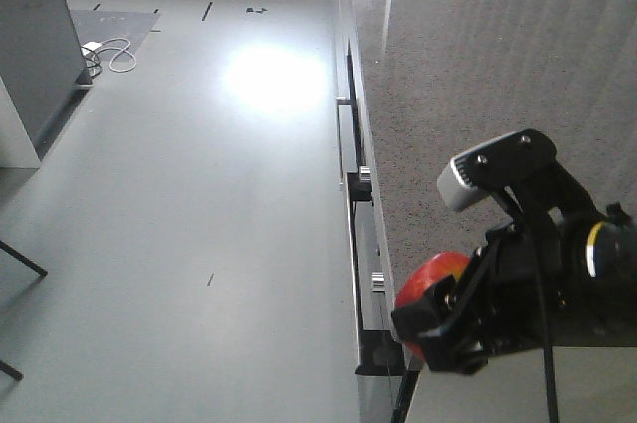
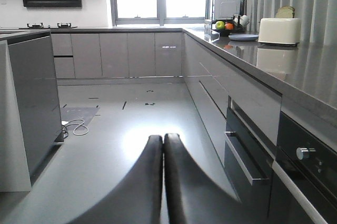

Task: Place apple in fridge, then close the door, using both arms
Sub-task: 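Lift the apple with the right gripper off the counter, then drive the base away from the counter holding the apple in the right gripper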

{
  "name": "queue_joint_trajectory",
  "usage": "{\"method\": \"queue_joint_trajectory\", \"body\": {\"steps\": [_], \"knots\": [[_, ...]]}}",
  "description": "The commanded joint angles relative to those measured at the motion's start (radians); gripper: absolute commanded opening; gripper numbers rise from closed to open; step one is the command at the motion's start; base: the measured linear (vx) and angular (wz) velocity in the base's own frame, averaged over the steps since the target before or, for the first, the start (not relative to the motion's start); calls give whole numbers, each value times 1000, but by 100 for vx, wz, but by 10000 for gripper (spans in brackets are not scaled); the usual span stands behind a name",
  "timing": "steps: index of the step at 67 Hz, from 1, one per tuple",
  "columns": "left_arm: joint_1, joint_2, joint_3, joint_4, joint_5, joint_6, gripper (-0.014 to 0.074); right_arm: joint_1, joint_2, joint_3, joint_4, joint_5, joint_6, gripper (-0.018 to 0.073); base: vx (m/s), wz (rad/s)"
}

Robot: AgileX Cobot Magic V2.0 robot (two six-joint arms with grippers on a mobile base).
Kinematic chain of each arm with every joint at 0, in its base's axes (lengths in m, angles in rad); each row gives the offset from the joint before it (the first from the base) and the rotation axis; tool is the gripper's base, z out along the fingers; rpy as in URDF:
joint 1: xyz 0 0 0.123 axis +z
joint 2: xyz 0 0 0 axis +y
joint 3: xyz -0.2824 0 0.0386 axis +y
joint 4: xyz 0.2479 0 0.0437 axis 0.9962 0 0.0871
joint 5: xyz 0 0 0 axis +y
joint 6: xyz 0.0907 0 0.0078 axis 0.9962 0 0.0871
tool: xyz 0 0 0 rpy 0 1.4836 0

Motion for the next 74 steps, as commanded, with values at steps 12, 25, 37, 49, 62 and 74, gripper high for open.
{"method": "queue_joint_trajectory", "body": {"steps": [12, 25, 37, 49, 62, 74], "knots": [[2, -12, -16, -3, -75, -8, -6, 128, -181, 94, 85, -72, -9, 158, 0, 0], [2, -12, -16, -3, -75, -8, -6, 155, -278, 178, 120, -74, -10, 158, 0, 0], [2, -12, -16, -3, -75, -8, -6, 154, -342, 220, 125, -59, -2, 158, 0, 0], [2, -12, -16, -3, -75, -8, -6, 154, -368, 220, 124, -9, -2, 158, 0, 0], [2, -12, -16, -3, -75, -8, -6, 154, -368, 220, 124, -8, -2, 158, 0, 0], [2, -12, -16, -3, -75, -8, -6, 154, -368, 220, 124, -8, -2, 158, 0, 0]]}}
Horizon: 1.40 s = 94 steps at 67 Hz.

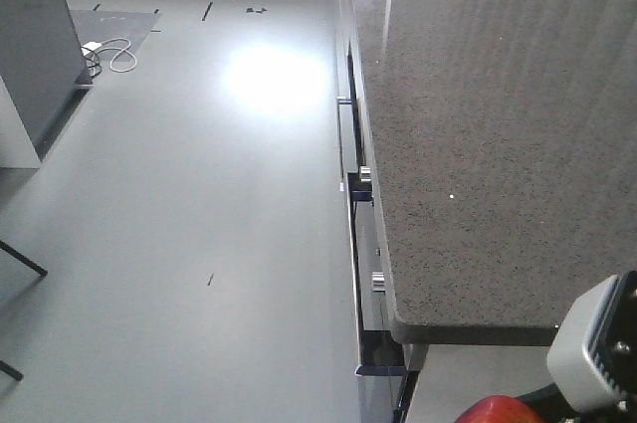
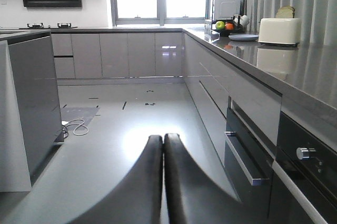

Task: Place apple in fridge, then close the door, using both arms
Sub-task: 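Drive the base away from the counter holding the apple in the right gripper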

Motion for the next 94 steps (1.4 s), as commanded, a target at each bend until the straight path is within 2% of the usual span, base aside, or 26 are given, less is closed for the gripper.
{"method": "queue_joint_trajectory", "body": {"steps": [1, 42, 94], "knots": [[2, -12, -16, -3, -75, -8, -6, -1, -4, -27, 23, -53, -6, 158, 0, 0], [2, -12, -16, -3, -75, -8, -6, -1, -4, -27, 23, -55, -6, 158, -1, 10], [2, -12, -16, -3, -75, -8, -6, -1, -4, -27, 23, -55, -6, 158, -5, 43]]}}
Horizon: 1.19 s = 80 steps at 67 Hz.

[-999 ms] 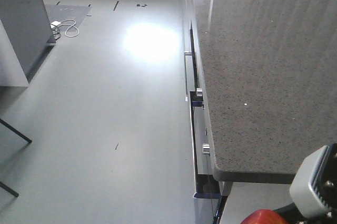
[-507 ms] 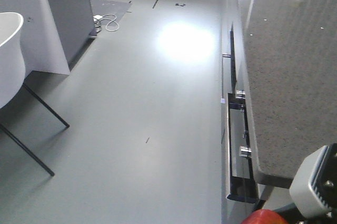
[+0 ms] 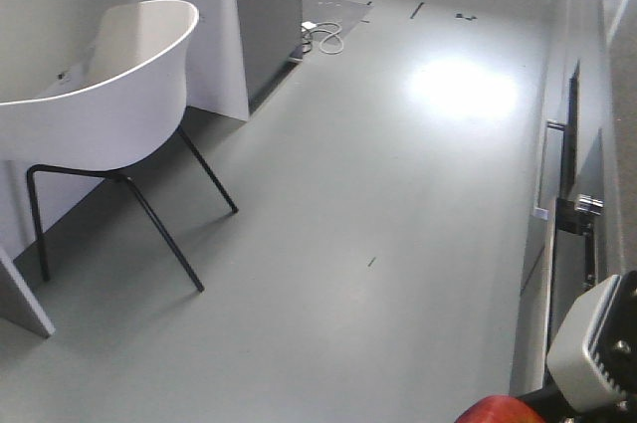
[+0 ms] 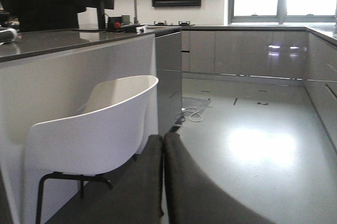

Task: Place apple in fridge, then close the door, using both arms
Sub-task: 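Drive the base away from the counter holding the apple in the right gripper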

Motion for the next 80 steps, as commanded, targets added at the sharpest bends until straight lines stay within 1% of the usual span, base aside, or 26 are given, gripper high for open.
{"method": "queue_joint_trajectory", "body": {"steps": [1, 51, 80], "knots": [[2, -12, -16, -3, -75, -8, -6, -1, -4, -27, 23, -56, -6, 158, -5, 47], [2, -12, -16, -3, -75, -8, -6, -1, -4, -27, 23, -56, -6, 158, -4, 45], [2, -12, -16, -3, -75, -8, -6, -1, -4, -27, 23, -56, -6, 159, -3, 59]]}}
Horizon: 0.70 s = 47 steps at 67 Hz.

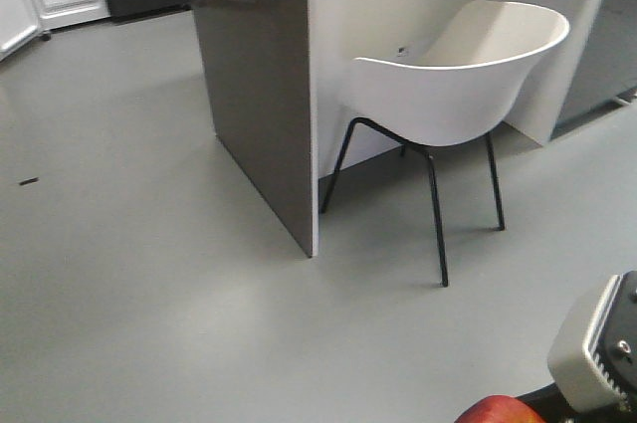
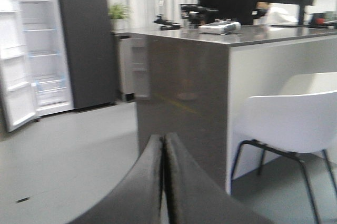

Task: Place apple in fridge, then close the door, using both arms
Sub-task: 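Drive the base away from the counter holding the apple in the right gripper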

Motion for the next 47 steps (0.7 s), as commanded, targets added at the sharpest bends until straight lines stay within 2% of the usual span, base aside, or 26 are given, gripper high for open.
{"method": "queue_joint_trajectory", "body": {"steps": [1, 23, 47], "knots": [[2, -12, -16, -3, -75, -8, -6, -1, -4, -27, 23, -56, -6, 159, -2, 62], [2, -12, -16, -3, -75, -8, -6, -1, -4, -27, 23, -60, -6, 159, 0, 57], [2, -12, -16, -3, -75, -8, -6, -1, -4, -27, 22, -59, -6, 159, 4, 36]]}}
